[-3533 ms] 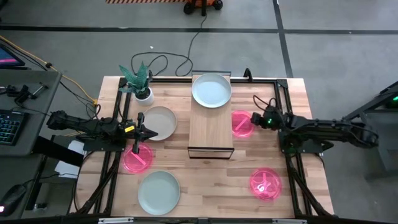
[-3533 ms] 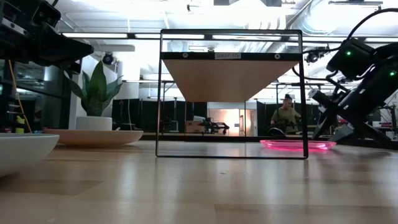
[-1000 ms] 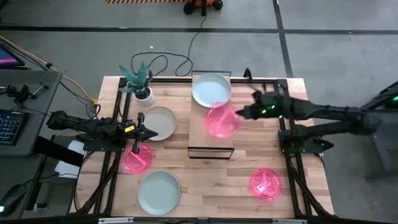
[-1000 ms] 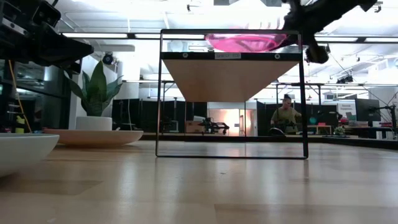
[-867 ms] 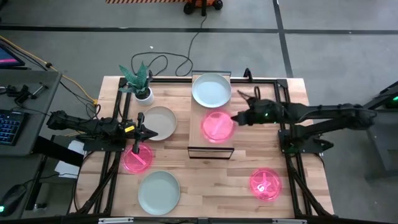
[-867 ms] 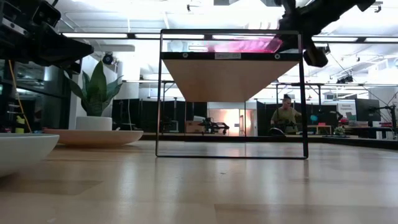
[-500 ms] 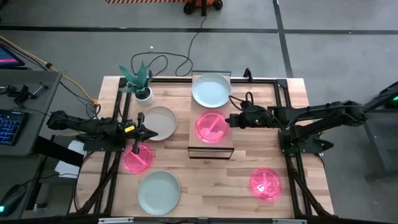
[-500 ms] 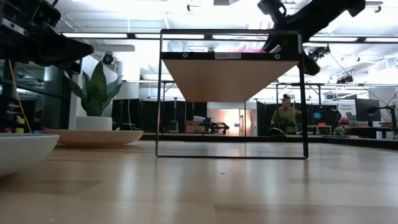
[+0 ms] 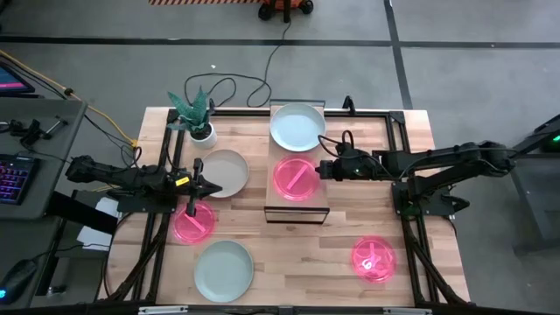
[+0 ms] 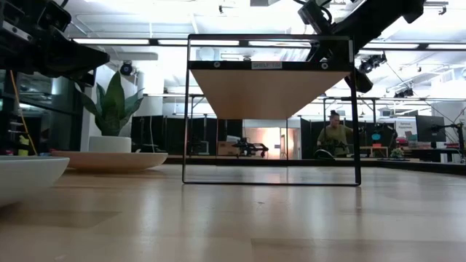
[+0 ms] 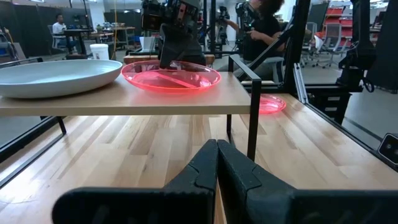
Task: Place and stack plates onto a shelf
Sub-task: Put the top pink plate on the shelf, then stack the top pink plate on top of the pink plate on the shelf
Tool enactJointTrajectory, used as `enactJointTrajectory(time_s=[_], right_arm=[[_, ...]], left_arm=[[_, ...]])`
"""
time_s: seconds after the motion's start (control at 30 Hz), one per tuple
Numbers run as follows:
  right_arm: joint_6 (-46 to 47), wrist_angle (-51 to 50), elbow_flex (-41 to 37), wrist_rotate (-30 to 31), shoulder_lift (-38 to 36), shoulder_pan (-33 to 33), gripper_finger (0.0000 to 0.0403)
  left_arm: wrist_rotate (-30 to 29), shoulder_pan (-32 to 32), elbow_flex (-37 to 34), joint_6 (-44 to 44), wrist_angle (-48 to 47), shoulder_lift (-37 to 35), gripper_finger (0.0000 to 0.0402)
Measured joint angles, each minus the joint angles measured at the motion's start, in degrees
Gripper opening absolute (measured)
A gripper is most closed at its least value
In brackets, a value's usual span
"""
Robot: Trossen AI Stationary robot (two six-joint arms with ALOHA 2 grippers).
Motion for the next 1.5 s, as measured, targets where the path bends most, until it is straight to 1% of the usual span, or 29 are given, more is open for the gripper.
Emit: enactJointTrajectory(time_s=[0.23,0.33,0.5,0.73,0.8,0.9,1.03,1.17,1.23,1.33,1.4,1.43,1.5], right_arm=[[0.0,0.0,0.0,0.0,0.0,0.0,0.0000],[0.0,0.0,0.0,-0.2,-0.7,0.0,0.0007],[-0.2,-0.7,0.0,0.9,-3.0,0.0,0.0044],[-0.8,-5.2,0.0,1.7,-5.2,0.0,0.0105],[-2.9,-6.6,0.0,1.6,-6.7,-0.5,0.0116],[-5.7,-9.7,0.0,1.5,-11.3,-2.1,0.0125],[-10.0,-13.4,0.0,1.7,-19.0,-3.9,0.0126],[-15.8,-14.0,0.0,1.7,-25.4,-4.5,0.0126],[-19.1,-12.7,0.0,1.6,-27.8,-4.5,0.0126],[-26.0,-7.4,0.0,1.9,-29.9,-4.5,0.0126],[-32.9,-2.7,0.0,1.6,-30.5,-4.5,0.0126],[-36.8,-0.6,0.0,0.8,-30.5,-4.5,0.0126],[-41.5,3.6,0.0,-0.7,-30.4,-4.5,0.0126]], left_arm=[[0.0,0.0,0.0,0.0,0.0,0.0,0.0001],[0.0,0.0,0.0,0.0,0.0,0.0,0.0001],[0.0,0.0,0.0,0.0,0.0,0.0,0.0001],[0.0,0.0,0.0,0.0,0.0,0.0,0.0001],[0.0,0.0,0.0,0.0,0.0,0.0,0.0001],[0.0,0.0,0.0,0.0,0.0,0.0,0.0001],[0.0,0.0,0.0,0.0,0.0,0.0,0.0001],[0.0,0.0,0.0,0.0,0.0,0.0,0.0001],[0.0,0.0,0.0,0.0,0.0,0.0,0.0001],[0.0,0.0,0.0,0.0,0.0,0.0,0.0001],[0.0,0.0,0.0,0.0,0.0,0.0,0.0001],[-0.3,0.0,0.0,0.0,0.0,0.0,0.0001],[-3.0,0.0,0.0,0.0,0.2,0.0,0.0001]])
